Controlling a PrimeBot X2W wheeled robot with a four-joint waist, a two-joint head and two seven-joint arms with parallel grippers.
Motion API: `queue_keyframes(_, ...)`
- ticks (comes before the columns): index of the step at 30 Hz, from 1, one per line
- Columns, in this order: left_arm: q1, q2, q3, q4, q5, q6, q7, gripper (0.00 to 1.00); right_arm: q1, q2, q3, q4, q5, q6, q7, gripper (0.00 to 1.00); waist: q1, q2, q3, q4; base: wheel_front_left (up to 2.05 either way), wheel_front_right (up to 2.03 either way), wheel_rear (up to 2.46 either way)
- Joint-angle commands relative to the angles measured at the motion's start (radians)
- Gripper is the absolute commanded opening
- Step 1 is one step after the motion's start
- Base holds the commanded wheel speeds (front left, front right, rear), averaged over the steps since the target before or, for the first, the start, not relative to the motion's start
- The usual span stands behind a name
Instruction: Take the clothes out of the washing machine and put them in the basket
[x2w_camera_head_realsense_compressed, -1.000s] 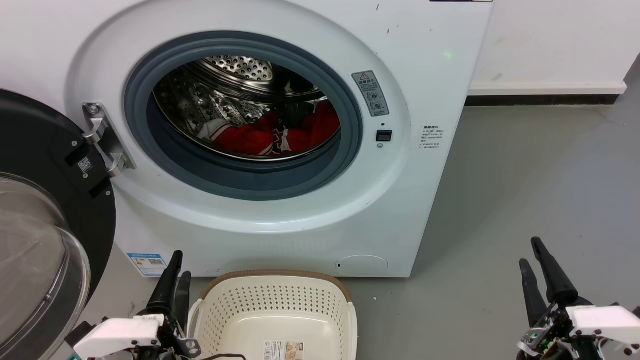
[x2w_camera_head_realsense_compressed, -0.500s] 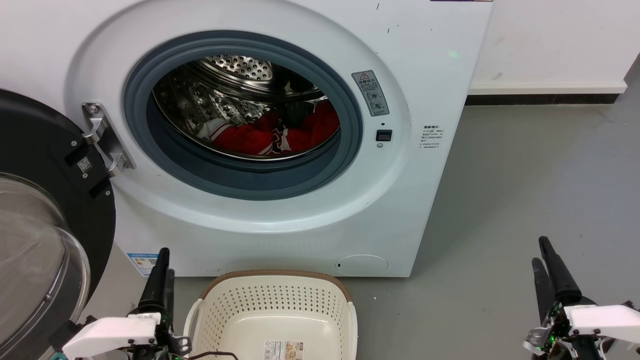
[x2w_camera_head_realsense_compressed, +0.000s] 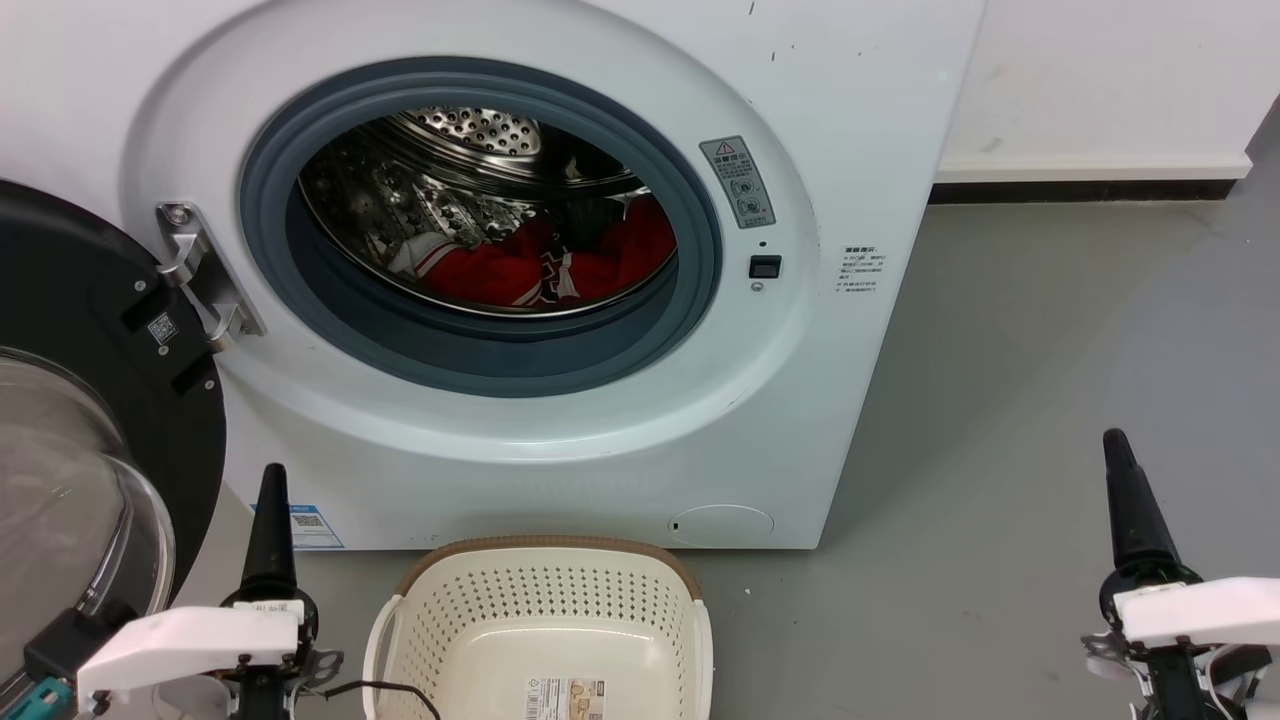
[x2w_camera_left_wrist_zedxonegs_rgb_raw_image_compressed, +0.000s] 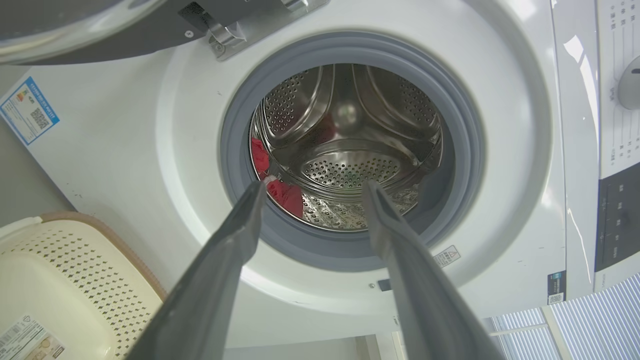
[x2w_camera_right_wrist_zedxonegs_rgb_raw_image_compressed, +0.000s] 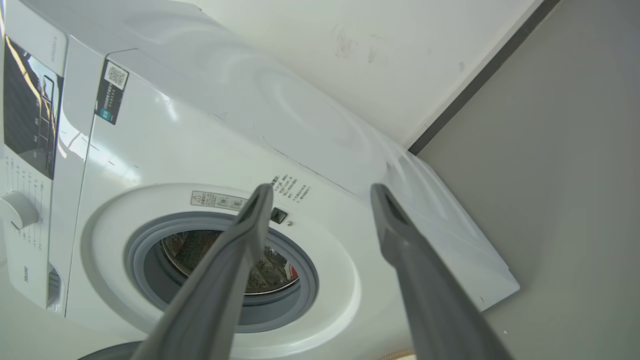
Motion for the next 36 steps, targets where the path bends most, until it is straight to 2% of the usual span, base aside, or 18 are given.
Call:
queue_keyframes(1,-0.011,0.002,0.003,-0.031,0.029,0.008,-0.007,1.00,-0.021,-0.001,0.004,-0.033,-0.046,0.000,-0.009,1.00,0.0000,0.0000,0.001,0.000,0.00,0.00,0.00)
queue_keyframes(2,-0.011,0.002,0.001,-0.045,0.048,0.014,-0.012,1.00,-0.020,-0.001,0.008,-0.045,-0.076,0.000,-0.013,1.00,0.0000,0.0000,0.002,0.000,0.00,0.00,0.00)
queue_keyframes(3,-0.009,0.002,-0.009,-0.088,0.109,0.031,-0.022,1.00,-0.019,-0.001,0.020,-0.079,-0.161,0.000,-0.024,1.00,0.0000,0.0000,0.004,-0.001,0.00,0.00,0.00)
queue_keyframes(13,0.015,0.003,-0.077,-0.191,0.349,0.077,-0.057,1.00,-0.006,-0.001,0.064,-0.147,-0.411,0.000,-0.058,1.00,0.0000,0.0000,0.008,-0.003,0.00,0.00,0.00)
queue_keyframes(23,0.021,0.003,-0.157,-0.224,0.573,0.140,-0.088,1.00,0.012,-0.001,0.091,-0.156,-0.606,0.000,-0.089,1.00,0.0000,0.0000,0.009,-0.006,0.00,0.00,0.00)
queue_keyframes(24,0.031,0.007,-0.181,-0.222,0.623,0.147,-0.096,1.00,0.019,-0.001,0.095,-0.154,-0.648,0.000,-0.098,1.00,0.0000,0.0000,0.008,-0.007,0.00,0.00,0.00)
queue_keyframes(36,0.041,0.064,-0.276,-0.227,0.778,0.239,-0.129,1.00,0.032,0.000,0.112,-0.154,-0.822,0.000,-0.131,1.00,0.0000,0.0000,0.008,-0.011,0.00,0.00,0.00)
